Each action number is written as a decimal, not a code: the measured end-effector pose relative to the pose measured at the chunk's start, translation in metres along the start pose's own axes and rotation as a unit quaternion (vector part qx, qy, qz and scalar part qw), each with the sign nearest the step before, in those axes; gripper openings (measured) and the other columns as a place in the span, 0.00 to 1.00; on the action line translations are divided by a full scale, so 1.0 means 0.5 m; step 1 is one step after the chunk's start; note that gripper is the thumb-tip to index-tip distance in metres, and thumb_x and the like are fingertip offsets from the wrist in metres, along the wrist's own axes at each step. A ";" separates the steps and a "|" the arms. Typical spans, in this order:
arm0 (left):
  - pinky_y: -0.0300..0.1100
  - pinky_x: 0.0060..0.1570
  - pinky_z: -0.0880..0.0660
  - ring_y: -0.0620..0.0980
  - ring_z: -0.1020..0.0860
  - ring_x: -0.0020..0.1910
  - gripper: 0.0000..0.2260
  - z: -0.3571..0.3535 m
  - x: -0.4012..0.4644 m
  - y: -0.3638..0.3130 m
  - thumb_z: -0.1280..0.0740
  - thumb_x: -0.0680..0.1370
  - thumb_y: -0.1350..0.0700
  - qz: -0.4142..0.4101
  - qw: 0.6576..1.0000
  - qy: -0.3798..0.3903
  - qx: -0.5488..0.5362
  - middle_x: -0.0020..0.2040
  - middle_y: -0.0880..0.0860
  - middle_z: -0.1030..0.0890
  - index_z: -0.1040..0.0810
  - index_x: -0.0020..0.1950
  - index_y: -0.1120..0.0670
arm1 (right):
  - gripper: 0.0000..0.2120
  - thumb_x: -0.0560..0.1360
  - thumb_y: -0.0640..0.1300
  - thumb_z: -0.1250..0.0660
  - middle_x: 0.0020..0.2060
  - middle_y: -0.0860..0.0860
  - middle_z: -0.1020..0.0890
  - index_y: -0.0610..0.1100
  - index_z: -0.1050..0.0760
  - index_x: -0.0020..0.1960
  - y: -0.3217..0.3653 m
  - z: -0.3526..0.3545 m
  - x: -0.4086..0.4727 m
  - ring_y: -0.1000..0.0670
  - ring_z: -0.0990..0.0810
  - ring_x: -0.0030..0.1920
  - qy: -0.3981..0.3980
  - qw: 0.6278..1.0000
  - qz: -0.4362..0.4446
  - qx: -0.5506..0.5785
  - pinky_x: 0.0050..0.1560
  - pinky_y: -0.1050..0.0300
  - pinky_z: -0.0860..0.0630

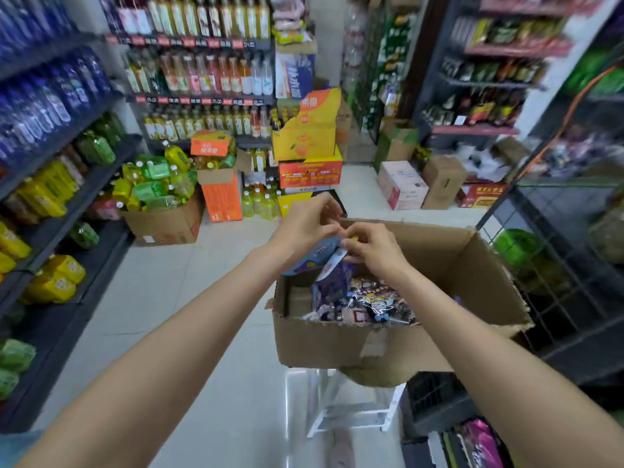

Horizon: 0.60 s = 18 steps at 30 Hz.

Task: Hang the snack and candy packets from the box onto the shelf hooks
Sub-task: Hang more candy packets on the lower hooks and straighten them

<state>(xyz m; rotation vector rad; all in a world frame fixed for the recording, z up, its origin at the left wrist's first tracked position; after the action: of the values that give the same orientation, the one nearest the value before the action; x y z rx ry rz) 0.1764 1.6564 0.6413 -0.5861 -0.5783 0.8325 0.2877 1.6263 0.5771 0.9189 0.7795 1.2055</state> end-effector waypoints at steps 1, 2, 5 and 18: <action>0.38 0.44 0.30 0.50 0.23 0.46 0.12 0.011 -0.009 -0.012 0.28 0.73 0.58 -0.010 0.999 0.001 0.031 0.47 0.53 0.20 0.23 0.52 0.61 | 0.09 0.75 0.33 0.34 0.34 0.50 0.25 0.43 0.24 0.39 0.016 0.019 -0.017 0.55 0.21 0.36 -0.032 0.999 -0.002 0.015 0.38 0.62 0.19; 0.40 0.44 0.32 0.52 0.23 0.48 0.12 0.020 -0.021 -0.022 0.29 0.74 0.56 -0.017 0.997 0.007 0.071 0.49 0.55 0.21 0.23 0.52 0.61 | 0.10 0.76 0.33 0.35 0.34 0.50 0.25 0.43 0.25 0.39 0.035 0.039 -0.038 0.54 0.21 0.37 -0.060 0.998 -0.001 0.030 0.38 0.62 0.19; 0.48 0.42 0.32 0.59 0.23 0.47 0.09 0.055 -0.067 -0.061 0.33 0.77 0.55 -0.045 0.990 -0.007 0.132 0.45 0.60 0.20 0.23 0.45 0.61 | 0.05 0.77 0.34 0.35 0.36 0.49 0.25 0.40 0.25 0.43 0.096 0.097 -0.108 0.51 0.20 0.39 -0.127 0.992 0.020 0.003 0.42 0.58 0.18; 0.38 0.32 0.33 0.53 0.25 0.37 0.08 -0.002 -0.332 -0.438 0.41 0.80 0.63 -0.157 0.987 -0.026 -0.036 0.44 0.61 0.23 0.29 0.58 0.55 | 0.13 0.70 0.33 0.36 0.37 0.54 0.22 0.47 0.22 0.49 0.208 0.289 -0.603 0.52 0.24 0.37 -0.276 0.943 0.022 -0.184 0.38 0.61 0.30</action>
<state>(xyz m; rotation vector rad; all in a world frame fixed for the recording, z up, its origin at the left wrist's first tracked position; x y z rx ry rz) 0.1975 1.4044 0.7490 -0.5243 -0.7295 0.5326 0.3126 1.3174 0.7398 0.8990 0.0773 1.0108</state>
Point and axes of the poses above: each hand's wrist, its own x-axis towards the middle knuckle, its own z-axis out of the back of the hand, y = z × x, the point moved 10 cm from there along x, towards the middle knuckle
